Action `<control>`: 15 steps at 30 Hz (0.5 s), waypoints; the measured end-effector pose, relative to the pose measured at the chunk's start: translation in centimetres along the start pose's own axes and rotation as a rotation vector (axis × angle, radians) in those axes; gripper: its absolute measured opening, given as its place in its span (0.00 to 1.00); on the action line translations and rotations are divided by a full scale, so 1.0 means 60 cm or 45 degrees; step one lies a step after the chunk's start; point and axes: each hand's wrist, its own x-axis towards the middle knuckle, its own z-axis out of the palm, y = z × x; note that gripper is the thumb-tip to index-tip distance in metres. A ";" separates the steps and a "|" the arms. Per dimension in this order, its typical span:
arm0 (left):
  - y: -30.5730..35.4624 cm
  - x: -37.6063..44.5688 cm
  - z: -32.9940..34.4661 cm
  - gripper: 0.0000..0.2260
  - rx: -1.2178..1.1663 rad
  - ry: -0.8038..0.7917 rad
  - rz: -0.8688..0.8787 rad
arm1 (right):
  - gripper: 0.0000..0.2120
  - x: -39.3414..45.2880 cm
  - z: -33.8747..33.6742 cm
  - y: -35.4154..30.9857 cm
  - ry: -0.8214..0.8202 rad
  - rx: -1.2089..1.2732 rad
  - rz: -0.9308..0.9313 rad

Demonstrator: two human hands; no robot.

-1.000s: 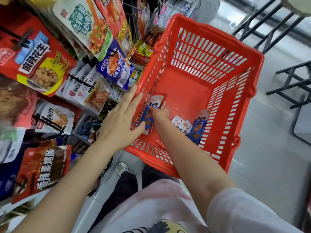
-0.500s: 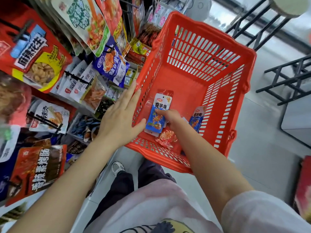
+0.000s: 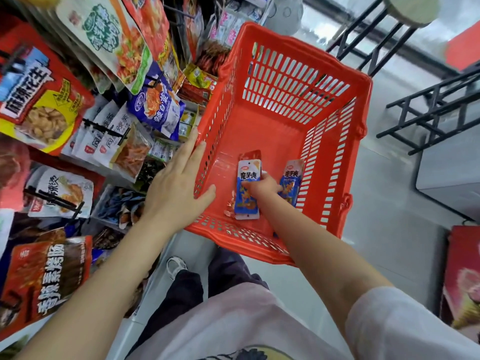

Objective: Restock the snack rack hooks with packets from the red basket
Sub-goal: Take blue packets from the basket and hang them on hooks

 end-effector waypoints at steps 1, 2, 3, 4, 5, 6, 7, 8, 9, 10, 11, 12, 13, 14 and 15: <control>0.000 0.000 0.000 0.37 -0.004 0.003 0.001 | 0.20 -0.001 0.012 -0.006 -0.025 0.038 -0.033; 0.000 0.000 0.000 0.37 -0.004 0.010 0.002 | 0.22 0.000 0.023 -0.011 -0.046 0.078 -0.069; 0.000 0.001 0.000 0.37 0.002 0.017 0.003 | 0.23 0.007 0.039 -0.013 -0.071 0.084 -0.079; 0.001 0.001 0.000 0.37 0.010 0.023 0.004 | 0.22 0.004 0.051 -0.019 -0.113 0.090 -0.103; 0.001 0.001 0.000 0.37 0.015 0.026 0.001 | 0.19 0.003 0.063 -0.023 -0.158 0.130 -0.119; 0.002 0.001 0.000 0.36 0.017 0.029 0.000 | 0.18 0.000 0.074 -0.028 -0.198 0.174 -0.123; 0.002 0.001 0.000 0.36 0.017 0.034 0.001 | 0.18 -0.012 0.077 -0.039 -0.231 0.223 -0.158; 0.002 0.001 0.000 0.36 0.016 0.037 0.003 | 0.19 -0.015 0.085 -0.044 -0.253 0.269 -0.186; 0.002 0.002 0.000 0.36 0.017 0.039 0.004 | 0.20 -0.015 0.092 -0.047 -0.278 0.321 -0.219; 0.002 0.002 0.000 0.36 0.020 0.038 0.003 | 0.22 -0.018 0.096 -0.050 -0.306 0.366 -0.230; 0.002 0.002 0.000 0.36 0.025 0.036 -0.002 | 0.25 -0.020 0.100 -0.050 -0.346 0.414 -0.227; 0.002 0.002 0.000 0.36 0.030 0.035 -0.011 | 0.28 -0.022 0.103 -0.051 -0.386 0.442 -0.219; 0.003 0.003 0.001 0.36 0.035 0.032 -0.021 | 0.30 -0.026 0.104 -0.053 -0.422 0.456 -0.222; 0.004 0.002 0.001 0.36 0.041 0.029 -0.028 | 0.32 -0.030 0.103 -0.055 -0.441 0.459 -0.230; 0.005 0.002 0.002 0.36 0.050 0.026 -0.031 | 0.35 -0.031 0.100 -0.056 -0.446 0.454 -0.246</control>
